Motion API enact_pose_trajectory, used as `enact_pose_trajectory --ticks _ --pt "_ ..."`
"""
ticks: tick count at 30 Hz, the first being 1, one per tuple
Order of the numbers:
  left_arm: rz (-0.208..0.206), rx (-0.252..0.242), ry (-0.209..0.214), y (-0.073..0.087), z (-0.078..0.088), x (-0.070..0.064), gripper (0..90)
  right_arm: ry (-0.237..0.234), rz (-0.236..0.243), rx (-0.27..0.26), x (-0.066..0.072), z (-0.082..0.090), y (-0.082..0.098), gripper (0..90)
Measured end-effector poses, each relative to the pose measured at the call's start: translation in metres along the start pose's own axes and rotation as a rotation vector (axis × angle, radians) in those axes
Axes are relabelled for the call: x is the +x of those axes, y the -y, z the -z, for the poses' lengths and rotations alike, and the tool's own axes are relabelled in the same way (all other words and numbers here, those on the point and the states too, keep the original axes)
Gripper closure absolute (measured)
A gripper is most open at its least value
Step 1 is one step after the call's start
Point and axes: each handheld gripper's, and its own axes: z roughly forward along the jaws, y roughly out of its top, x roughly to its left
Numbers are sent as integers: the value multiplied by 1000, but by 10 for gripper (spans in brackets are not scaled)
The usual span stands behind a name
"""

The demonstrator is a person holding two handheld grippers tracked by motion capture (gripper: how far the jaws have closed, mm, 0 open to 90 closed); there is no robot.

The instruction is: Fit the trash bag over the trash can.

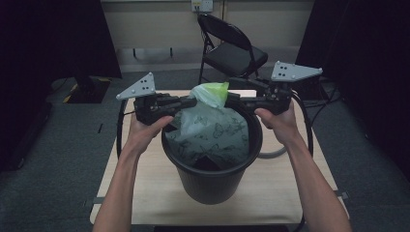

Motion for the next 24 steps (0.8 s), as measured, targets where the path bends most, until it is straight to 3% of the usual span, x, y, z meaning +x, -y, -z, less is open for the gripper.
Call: enact_pose_trajectory --ticks 4,8,10,14,17,20,24 --pt "14 14 -31 0 -1 2 888 -44 28 -2 6 -6 -6 513" --pt "24 24 -33 0 -6 6 887 -91 54 17 14 -14 -6 531" --pt "22 42 -37 0 -9 7 885 -113 74 34 18 -18 -6 602" --pt "35 44 -39 1 -8 9 826 -130 72 34 17 -20 -4 880" --pt "43 26 -44 -1 -4 6 675 -126 46 21 12 -18 -4 900" --pt "50 -11 -45 -6 2 2 546 -77 27 35 8 -17 -3 900" --pt "56 -71 -24 -14 7 -1 489 -20 7 61 1 -17 -2 900"
